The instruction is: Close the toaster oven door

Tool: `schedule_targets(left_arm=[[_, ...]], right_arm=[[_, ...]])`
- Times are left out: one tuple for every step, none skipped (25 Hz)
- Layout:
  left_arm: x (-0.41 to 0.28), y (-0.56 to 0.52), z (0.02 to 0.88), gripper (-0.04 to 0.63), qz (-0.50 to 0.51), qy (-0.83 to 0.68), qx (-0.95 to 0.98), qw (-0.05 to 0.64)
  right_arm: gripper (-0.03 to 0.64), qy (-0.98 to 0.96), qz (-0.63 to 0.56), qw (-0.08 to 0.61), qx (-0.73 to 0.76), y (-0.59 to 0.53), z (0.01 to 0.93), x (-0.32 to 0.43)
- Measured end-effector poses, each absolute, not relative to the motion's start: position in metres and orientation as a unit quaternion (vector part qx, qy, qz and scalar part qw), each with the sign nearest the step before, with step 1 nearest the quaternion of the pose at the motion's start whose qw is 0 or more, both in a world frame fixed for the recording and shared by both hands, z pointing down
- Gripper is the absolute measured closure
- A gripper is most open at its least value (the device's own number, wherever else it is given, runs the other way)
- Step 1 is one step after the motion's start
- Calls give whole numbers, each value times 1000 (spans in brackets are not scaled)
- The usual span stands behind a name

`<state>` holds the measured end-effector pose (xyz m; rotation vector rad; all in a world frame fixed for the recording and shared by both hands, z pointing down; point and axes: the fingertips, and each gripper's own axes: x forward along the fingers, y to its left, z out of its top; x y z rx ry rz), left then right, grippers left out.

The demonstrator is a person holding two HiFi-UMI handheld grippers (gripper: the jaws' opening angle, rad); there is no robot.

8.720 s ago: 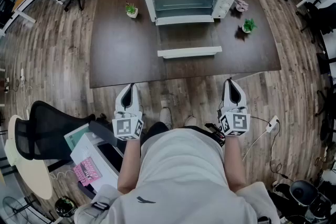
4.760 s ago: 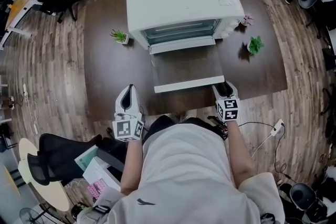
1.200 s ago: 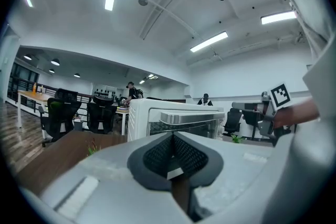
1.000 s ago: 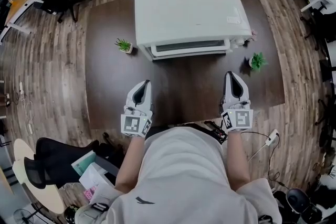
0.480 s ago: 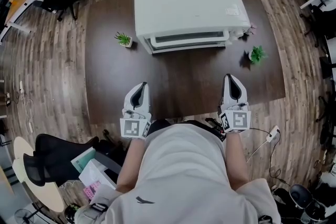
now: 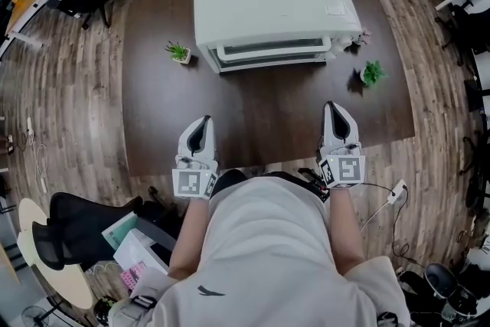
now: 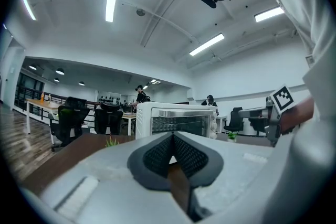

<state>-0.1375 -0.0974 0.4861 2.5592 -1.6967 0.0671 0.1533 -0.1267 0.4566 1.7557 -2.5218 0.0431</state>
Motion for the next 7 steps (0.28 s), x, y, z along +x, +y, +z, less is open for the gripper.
schedule_targets(left_arm=[[-137,-97,487,591,22,-552,833,37],[-137,-96,488,591,22,-552,833,39],[-137,-95,489,591,22,-552,832,40],[-137,-94,489,591,22,-552,832,42],[-138,-93,490,591,22,-552,832,43],[-138,-92,491,591,22,-552,832,44],[-138,-91,491,591,22,-552,832,45]], right_arm=[[618,-820,14,35,571,-126,457,153],[618,-821,14,35,570,-126,457,153],[618,-822,13,36,569,-125,456,152],[618,-822,13,37,568,-124,456,152],[618,-822,13,37,568,-124,455,151],[618,-822,12,37,568,-124,455,151],[618,-822,12,37,568,-123,455,150]])
